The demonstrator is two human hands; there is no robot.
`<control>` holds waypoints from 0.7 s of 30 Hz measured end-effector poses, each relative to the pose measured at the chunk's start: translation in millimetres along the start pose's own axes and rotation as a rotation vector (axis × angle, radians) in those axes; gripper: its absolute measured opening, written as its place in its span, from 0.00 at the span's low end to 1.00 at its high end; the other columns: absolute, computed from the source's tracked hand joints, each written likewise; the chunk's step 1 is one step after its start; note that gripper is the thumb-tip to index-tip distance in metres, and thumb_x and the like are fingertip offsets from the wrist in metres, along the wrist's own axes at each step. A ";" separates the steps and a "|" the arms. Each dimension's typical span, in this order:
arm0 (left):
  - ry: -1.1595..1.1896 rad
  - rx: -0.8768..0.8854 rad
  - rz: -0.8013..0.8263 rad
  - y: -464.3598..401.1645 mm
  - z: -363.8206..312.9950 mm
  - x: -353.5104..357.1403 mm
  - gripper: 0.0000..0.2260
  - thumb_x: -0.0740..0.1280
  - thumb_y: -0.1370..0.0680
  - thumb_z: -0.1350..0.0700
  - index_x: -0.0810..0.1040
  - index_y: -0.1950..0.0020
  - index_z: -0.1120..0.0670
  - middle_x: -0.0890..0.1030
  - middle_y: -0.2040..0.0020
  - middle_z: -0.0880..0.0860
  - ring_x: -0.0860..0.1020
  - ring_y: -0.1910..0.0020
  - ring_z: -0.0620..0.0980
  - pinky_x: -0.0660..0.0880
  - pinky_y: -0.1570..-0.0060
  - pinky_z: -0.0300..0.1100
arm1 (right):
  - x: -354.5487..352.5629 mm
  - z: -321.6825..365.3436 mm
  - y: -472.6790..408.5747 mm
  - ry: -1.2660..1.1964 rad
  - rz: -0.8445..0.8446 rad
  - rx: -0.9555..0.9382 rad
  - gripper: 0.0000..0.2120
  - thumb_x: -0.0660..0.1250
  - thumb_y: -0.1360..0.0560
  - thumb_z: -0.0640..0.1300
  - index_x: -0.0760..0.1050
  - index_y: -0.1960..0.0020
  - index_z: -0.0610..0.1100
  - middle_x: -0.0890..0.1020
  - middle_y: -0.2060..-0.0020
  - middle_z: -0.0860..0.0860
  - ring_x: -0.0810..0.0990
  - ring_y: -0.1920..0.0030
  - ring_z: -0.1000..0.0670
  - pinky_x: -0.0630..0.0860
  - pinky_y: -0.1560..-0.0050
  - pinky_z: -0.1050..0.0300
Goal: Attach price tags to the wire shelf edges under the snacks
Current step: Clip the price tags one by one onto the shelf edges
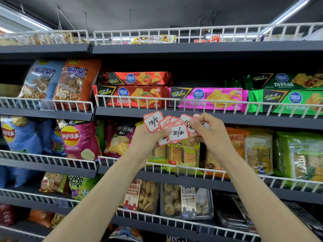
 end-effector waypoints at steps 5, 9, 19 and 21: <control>0.107 -0.019 -0.054 4.8 1.5 -5.1 0.07 0.69 0.27 0.66 0.78 0.53 0.54 0.84 0.58 0.50 0.83 0.61 0.44 0.79 0.65 0.35 | -3.3 4.8 1.9 0.050 -0.012 -0.030 0.07 0.64 0.23 0.37 0.66 0.51 0.44 0.72 0.50 0.55 0.83 0.66 0.53 0.79 0.72 0.62; 0.149 -0.056 -0.080 7.1 7.8 -5.0 0.09 0.69 0.27 0.66 0.77 0.51 0.55 0.84 0.55 0.52 0.83 0.58 0.47 0.80 0.62 0.38 | 10.7 9.2 7.4 0.149 0.117 -0.062 0.10 0.57 0.20 0.35 0.74 0.54 0.45 0.75 0.48 0.56 0.82 0.63 0.57 0.80 0.71 0.59; 0.105 -0.077 -0.071 9.6 5.0 3.7 0.10 0.71 0.28 0.65 0.79 0.49 0.56 0.84 0.54 0.53 0.83 0.55 0.51 0.79 0.52 0.46 | 15.8 12.0 9.0 0.251 0.096 -0.047 0.08 0.71 0.28 0.43 0.79 0.58 0.38 0.81 0.57 0.48 0.82 0.70 0.50 0.80 0.71 0.56; 0.126 -0.097 -0.060 10.8 6.3 2.3 0.10 0.71 0.28 0.65 0.79 0.49 0.56 0.84 0.53 0.53 0.83 0.54 0.51 0.79 0.51 0.46 | 18.1 11.5 9.6 0.237 0.116 -0.030 0.04 0.70 0.27 0.41 0.79 0.59 0.40 0.82 0.58 0.48 0.82 0.67 0.51 0.81 0.68 0.57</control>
Point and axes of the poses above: each hand's wrist, its own y-axis away from the middle knuckle, its own x-axis out of the palm, z = x × y, the point moved 8 cm from there along -y, towards the middle knuckle
